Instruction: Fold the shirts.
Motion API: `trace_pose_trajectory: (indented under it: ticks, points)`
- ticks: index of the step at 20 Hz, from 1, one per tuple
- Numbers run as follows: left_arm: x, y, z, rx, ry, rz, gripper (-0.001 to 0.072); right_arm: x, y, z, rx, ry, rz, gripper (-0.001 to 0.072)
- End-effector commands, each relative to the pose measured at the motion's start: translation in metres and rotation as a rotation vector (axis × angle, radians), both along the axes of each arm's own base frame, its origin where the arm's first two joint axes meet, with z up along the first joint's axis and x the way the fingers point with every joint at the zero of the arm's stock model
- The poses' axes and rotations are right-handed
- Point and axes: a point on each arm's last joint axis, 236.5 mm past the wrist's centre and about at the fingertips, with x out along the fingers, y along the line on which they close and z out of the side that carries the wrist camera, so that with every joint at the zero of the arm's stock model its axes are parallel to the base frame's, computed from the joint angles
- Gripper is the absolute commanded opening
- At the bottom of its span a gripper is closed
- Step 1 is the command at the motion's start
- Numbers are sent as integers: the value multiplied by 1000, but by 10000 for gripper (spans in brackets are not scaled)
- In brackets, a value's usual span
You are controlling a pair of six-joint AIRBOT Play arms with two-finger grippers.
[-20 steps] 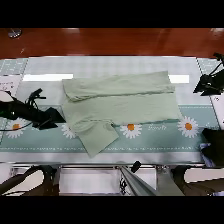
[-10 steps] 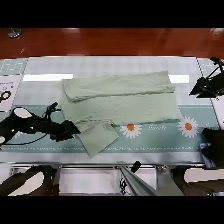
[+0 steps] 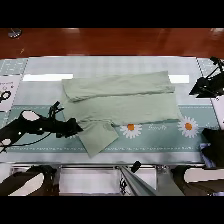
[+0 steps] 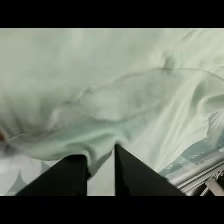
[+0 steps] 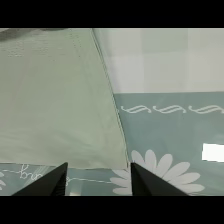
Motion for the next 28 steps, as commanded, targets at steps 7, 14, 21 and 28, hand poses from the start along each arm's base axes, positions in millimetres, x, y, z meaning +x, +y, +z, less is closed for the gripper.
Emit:
trace_pose_trajectory:
  ticks: [7,14,21,28]
  points:
    - [-17,-9,-2,-2,9,-107,26,-53,-12,-27,123,104,-78,553]
    - [-17,-9,-2,-1,9,-106,26,-72,2,-71,235,96,-184,547]
    - [-17,-9,-2,-1,8,-104,26,-58,41,-99,223,55,-144,548]
    - [-5,-5,-3,17,-28,-77,26,-52,76,-102,190,63,-37,195]
